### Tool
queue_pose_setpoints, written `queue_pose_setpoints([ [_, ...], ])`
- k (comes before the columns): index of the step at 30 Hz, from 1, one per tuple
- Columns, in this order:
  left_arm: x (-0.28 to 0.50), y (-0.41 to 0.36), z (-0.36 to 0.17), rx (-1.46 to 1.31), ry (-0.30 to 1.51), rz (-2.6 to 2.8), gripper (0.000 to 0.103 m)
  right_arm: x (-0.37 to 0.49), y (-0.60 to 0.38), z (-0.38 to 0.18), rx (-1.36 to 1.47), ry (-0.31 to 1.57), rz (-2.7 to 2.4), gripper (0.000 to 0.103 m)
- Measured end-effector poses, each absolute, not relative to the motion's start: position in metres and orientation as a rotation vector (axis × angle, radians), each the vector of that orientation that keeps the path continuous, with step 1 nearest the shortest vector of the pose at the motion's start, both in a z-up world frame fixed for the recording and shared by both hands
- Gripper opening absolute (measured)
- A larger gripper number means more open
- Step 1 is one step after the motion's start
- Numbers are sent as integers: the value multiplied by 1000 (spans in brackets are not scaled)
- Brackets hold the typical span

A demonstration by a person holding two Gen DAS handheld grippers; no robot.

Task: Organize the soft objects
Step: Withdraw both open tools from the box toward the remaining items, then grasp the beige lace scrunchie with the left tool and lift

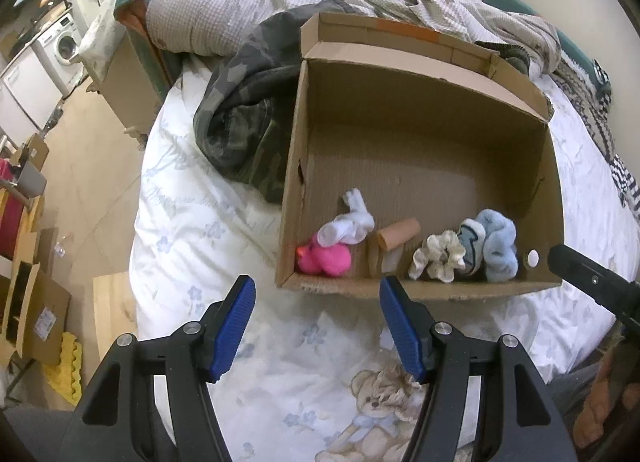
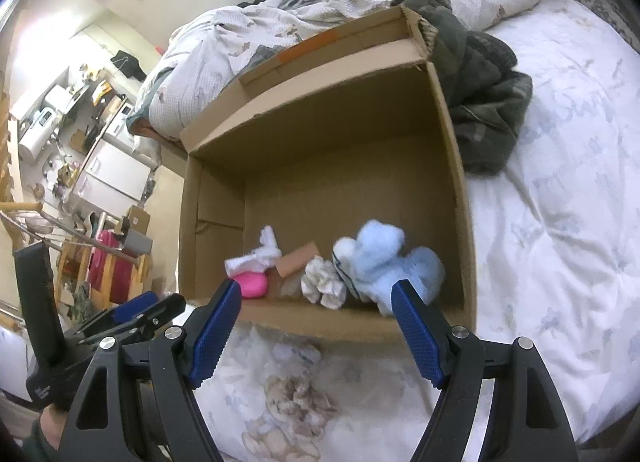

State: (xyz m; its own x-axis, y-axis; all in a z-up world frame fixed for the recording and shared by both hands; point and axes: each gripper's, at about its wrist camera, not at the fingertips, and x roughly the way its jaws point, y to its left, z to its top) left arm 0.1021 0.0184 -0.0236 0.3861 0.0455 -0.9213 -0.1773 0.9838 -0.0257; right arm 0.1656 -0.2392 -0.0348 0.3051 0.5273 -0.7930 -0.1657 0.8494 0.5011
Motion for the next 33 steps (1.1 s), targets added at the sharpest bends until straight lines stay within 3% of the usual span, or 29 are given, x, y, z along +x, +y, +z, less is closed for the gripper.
queue_pose_setpoints([
  [11,88,20,-49,-190,1272,120,62,138,-253,-56,429,1282,443,82],
  [29,97,-66,-157,-181,1634,-103,62,146,-242,-78,390,1352,402,82],
  [33,101,-76,-168,-170,1631,-109,73,148,-244,-80,392,1356,394,82],
])
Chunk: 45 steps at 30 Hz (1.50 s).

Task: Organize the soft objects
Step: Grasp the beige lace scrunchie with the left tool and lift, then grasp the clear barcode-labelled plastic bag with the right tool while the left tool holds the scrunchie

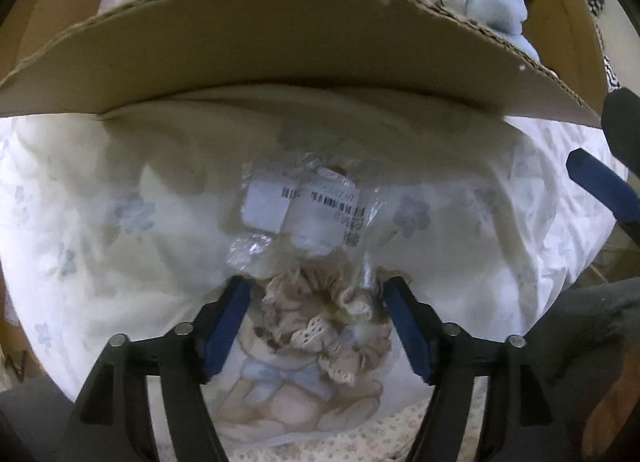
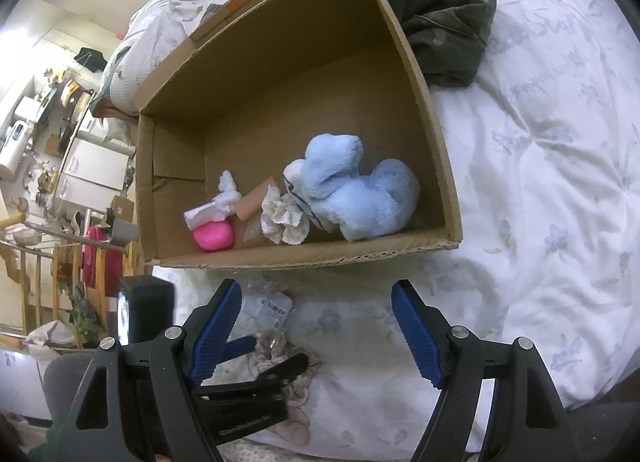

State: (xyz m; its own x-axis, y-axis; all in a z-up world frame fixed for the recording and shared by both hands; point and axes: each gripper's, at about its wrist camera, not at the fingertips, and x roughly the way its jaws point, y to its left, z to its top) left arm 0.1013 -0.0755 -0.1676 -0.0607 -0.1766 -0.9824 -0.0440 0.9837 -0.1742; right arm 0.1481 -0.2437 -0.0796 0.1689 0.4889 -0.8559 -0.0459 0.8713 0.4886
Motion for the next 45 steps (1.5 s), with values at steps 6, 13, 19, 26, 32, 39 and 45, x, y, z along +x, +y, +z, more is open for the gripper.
queue_pose_setpoints([
  [6,94,-97,-171,-75,1630,-165,75,150,-244,-80,389,1359,389,82],
  [13,86,-96,-163,-110,1632,-166,11,150,-243,-80,374,1358,381,82],
  [19,77,-77,-137,-168,1596,-137,11,149,-247,-83,384,1374,375,82],
  [26,62,-34,-102,-242,1512,-122,11,147,-226,-94,368,1427,423,82],
  [32,67,4,-89,-231,1412,46,11,149,-187,-108,277,1474,477,82],
  [39,77,43,-80,-263,1382,149,11,146,-127,-127,79,1482,573,82],
  [45,80,51,-82,-263,1399,155,11,137,-101,-141,-51,1480,604,74],
])
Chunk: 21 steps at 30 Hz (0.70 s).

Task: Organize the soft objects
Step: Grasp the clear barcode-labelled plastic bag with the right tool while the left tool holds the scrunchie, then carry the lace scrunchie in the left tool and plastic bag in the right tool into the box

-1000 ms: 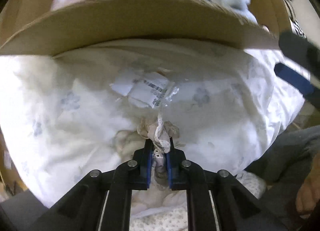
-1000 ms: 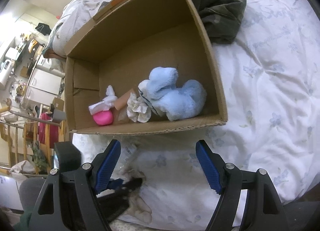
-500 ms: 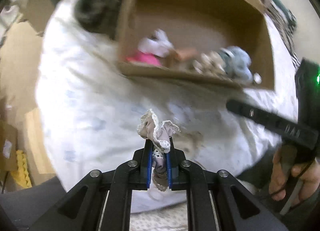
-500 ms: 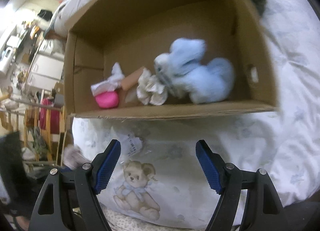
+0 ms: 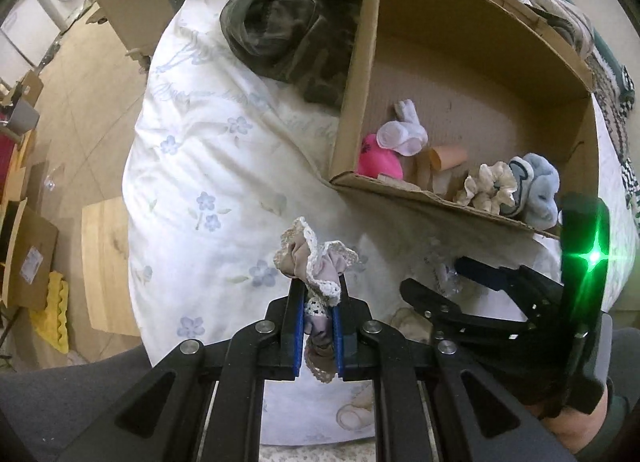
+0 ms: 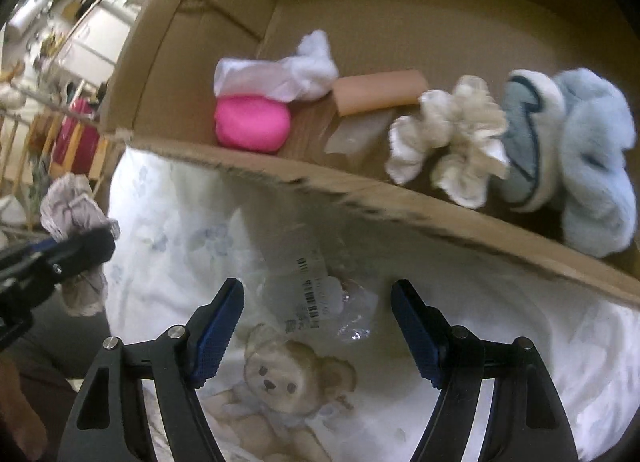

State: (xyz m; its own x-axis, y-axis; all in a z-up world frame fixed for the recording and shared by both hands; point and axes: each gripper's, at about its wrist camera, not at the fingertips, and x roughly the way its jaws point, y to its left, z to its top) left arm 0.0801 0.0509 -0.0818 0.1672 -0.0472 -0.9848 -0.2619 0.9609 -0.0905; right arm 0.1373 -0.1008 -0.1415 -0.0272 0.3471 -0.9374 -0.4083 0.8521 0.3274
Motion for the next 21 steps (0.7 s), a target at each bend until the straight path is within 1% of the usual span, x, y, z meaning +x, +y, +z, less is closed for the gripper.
queue_pose_setpoints([
  [1,83,51,-80,-259,1399,154,11,136,-97,-142,-68,1476,620,63],
  [2,82,49,-79,-254,1397,153,11,133,-95,-141,-74,1477,633,60],
  [5,84,46,-79,-244,1395,151,11,129,-91,-137,-87,1464,665,46],
  [6,85,45,-79,-241,1394,150,11,126,-91,-136,-96,1461,669,44],
  [10,84,41,-76,-231,1391,157,11,121,-96,-126,-84,1446,670,41],
  [15,85,35,-68,-230,1368,159,11,116,-113,-106,-13,1427,666,41],
  [19,86,24,-54,-194,1314,154,11,111,-131,-86,47,1405,668,41],
  [21,86,18,-41,-149,1255,160,11,110,-146,-78,81,1398,671,41],
])
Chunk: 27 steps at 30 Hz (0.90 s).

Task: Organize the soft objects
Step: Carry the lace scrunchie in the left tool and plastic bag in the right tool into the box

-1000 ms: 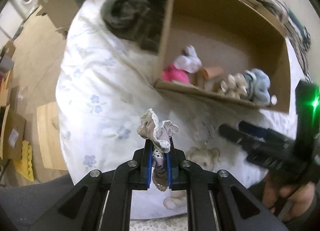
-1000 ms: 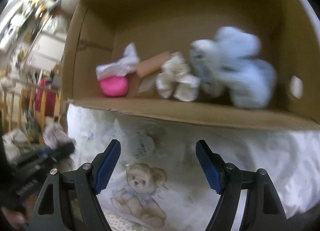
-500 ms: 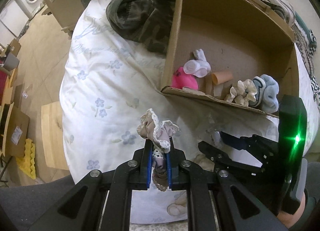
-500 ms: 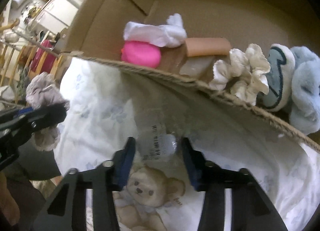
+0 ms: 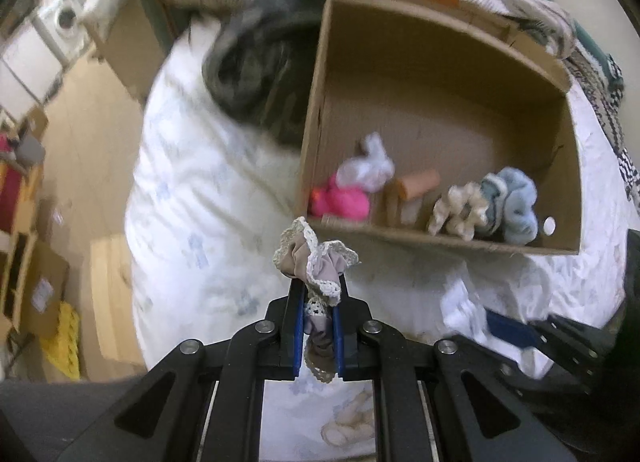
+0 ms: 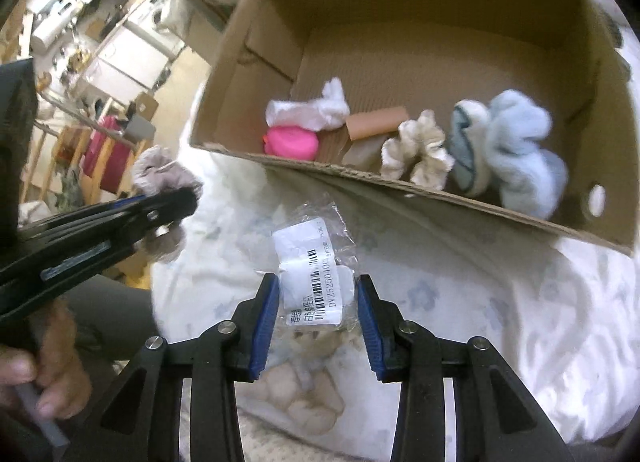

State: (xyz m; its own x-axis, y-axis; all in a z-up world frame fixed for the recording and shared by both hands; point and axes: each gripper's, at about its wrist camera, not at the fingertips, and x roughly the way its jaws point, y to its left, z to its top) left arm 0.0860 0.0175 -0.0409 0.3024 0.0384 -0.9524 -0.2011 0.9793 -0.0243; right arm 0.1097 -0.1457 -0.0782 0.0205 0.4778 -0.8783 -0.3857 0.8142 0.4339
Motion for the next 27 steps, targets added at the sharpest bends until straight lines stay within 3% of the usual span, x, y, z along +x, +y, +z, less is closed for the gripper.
queue_pose_setpoints([
  [6,92,15,-3,-118,1127,147,11,112,-174,-33,167,1324,685,41],
  [13,122,19,25,-126,1074,117,11,142,-197,23,215,1112,673,41],
  [20,161,10,16,-99,1032,85,11,181,-213,11,251,1016,603,41],
  [27,176,7,-19,-193,1060,57,11,193,-214,-30,253,1132,535,41],
])
